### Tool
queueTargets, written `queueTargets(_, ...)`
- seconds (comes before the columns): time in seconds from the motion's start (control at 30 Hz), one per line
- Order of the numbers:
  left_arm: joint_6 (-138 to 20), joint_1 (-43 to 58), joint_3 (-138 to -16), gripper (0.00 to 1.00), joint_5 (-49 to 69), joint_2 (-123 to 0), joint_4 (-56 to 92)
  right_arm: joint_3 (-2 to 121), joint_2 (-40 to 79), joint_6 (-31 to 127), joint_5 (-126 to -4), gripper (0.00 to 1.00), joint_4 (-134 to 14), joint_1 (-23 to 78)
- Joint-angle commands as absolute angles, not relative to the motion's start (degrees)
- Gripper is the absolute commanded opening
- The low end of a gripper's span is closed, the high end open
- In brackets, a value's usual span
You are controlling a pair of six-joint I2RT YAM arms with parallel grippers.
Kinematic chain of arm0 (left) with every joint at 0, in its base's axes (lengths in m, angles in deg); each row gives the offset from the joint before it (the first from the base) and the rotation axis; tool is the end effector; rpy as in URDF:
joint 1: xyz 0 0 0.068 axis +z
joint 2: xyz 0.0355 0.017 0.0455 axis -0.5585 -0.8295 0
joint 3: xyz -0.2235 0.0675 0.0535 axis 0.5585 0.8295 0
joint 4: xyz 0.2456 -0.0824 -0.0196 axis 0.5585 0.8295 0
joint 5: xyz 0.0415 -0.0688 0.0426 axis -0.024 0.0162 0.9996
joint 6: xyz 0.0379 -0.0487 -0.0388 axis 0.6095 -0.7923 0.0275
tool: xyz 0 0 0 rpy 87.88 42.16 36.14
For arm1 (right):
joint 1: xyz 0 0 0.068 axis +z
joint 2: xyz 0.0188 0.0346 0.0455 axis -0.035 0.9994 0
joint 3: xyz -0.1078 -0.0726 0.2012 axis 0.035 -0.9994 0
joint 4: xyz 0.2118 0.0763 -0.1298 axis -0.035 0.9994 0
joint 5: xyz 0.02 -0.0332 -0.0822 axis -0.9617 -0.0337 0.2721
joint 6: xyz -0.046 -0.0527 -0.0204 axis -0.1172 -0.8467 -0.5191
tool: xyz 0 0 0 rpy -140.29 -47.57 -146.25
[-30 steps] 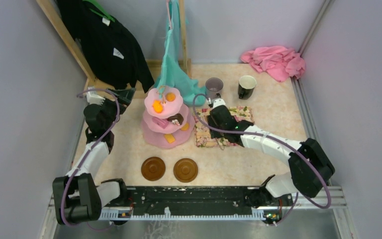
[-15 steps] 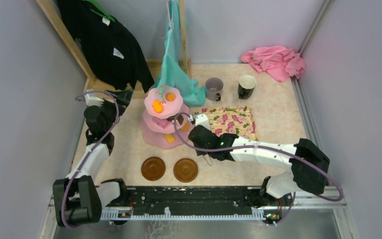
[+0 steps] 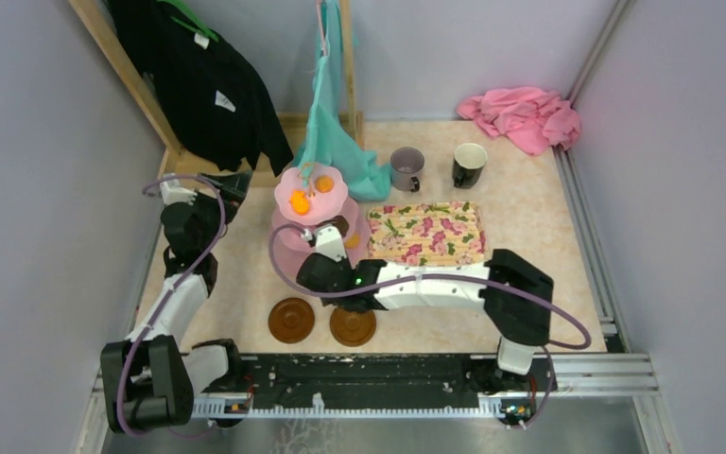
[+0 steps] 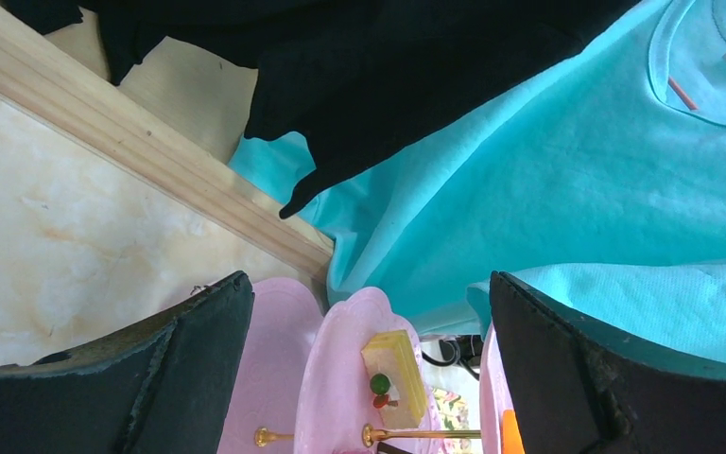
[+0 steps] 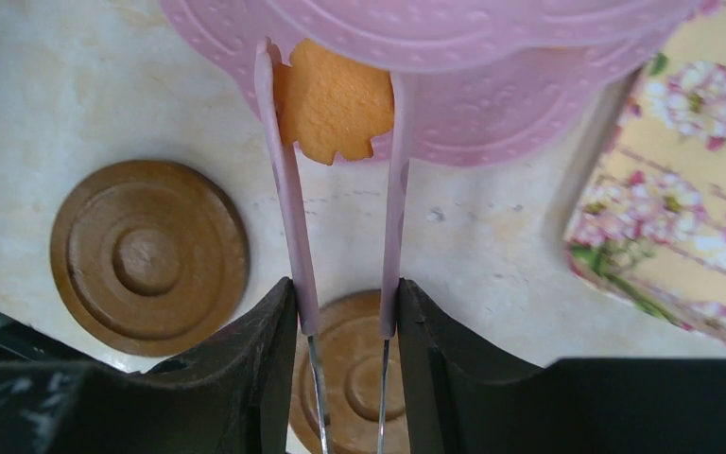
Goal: Serve the afternoon tea
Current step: Place the desert on the desert table.
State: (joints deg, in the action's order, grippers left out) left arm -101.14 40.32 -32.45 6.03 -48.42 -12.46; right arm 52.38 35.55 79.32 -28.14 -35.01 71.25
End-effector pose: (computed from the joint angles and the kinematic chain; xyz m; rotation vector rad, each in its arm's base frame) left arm 0.2795 0.0180 0.2240 -0.6788 1.5188 -0.8101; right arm 0.1333 0.3407 0.1766 -0.5215 2.3149 0.2885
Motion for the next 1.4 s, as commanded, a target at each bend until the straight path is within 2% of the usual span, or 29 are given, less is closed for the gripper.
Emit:
queueTargets(0.0, -101.97, 40.25, -31.72, 0.99, 7.35, -46.69, -12.35, 60.48, 41.44, 82.21, -27.21, 0.32, -34.12, 72.43)
queueTargets(0.43, -103.47, 40.68, -30.57, 0.99, 12.33, -43.14, -9.59, 77.60, 55.83, 86.61, -27.81, 0.31, -30.03, 72.44)
queueTargets(0.77, -103.68, 41.51, -32.67, 0.99, 25.80, -37.44, 3.42, 92.13, 65.47, 89.43, -27.76, 0.31, -22.27, 71.38)
queueTargets(1.37, -103.66, 41.55, -32.98, 0.99, 27.09, -36.79, 4.90, 93.03, 67.53, 92.29, -29.89, 0.31, -24.41, 67.31)
